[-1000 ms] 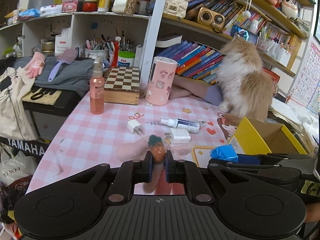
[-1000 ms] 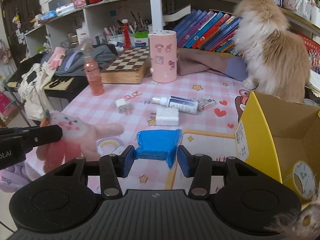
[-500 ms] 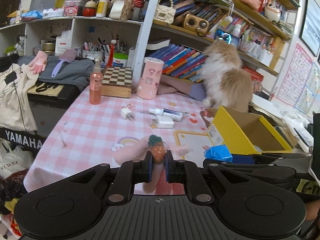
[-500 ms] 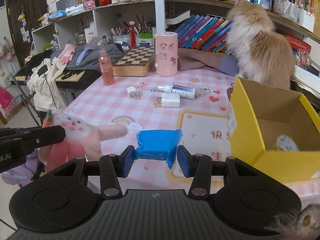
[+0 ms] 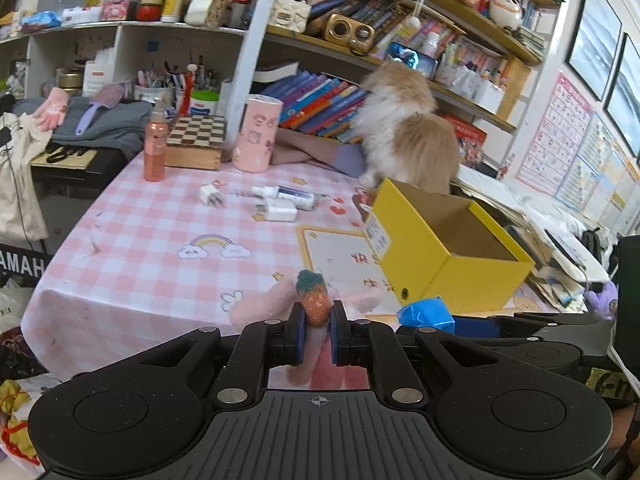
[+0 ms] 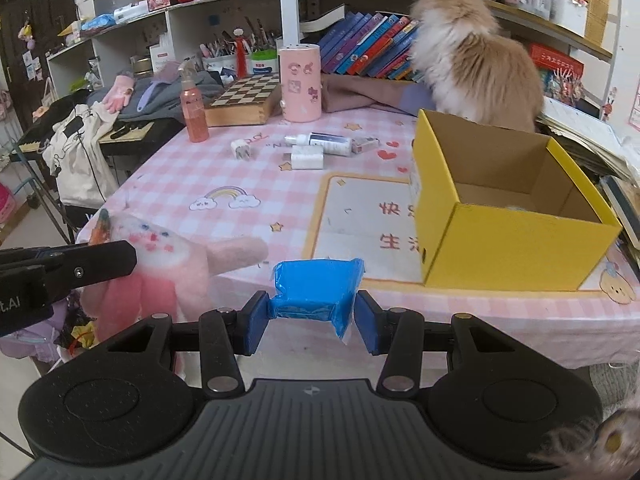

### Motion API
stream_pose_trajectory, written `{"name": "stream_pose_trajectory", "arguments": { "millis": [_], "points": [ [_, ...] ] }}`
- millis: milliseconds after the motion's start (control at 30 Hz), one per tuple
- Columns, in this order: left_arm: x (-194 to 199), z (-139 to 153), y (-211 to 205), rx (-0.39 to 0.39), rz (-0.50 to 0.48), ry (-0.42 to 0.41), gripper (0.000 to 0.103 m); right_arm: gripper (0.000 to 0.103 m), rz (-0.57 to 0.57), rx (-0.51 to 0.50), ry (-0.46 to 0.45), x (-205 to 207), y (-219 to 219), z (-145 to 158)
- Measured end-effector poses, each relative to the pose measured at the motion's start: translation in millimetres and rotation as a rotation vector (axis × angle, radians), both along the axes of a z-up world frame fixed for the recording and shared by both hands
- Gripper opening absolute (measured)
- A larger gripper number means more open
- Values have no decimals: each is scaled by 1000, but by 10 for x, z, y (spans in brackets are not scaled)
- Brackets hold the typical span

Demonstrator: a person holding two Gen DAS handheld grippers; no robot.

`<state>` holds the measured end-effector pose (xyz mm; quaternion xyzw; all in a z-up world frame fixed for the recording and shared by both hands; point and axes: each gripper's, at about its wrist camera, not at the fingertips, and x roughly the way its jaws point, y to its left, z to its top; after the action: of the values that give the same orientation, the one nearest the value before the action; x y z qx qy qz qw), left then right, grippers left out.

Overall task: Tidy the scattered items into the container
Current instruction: 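Carry the blue item and bunny plush over the yellow box with both tools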

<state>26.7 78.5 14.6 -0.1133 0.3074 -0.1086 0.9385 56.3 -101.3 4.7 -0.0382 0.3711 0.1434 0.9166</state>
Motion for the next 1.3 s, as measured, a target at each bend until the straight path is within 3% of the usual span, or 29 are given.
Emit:
{"name": "stream_pose_trajectory", "arguments": {
  "millis": [400,1300],
  "points": [
    [40,-90,-359,10,-134,60,10,44,-124,5,75,-179,-395,-123],
    [414,-127,-1317,26,-411,81,11,44,-390,3,96,-289,-1321,-166]
  ]
}}
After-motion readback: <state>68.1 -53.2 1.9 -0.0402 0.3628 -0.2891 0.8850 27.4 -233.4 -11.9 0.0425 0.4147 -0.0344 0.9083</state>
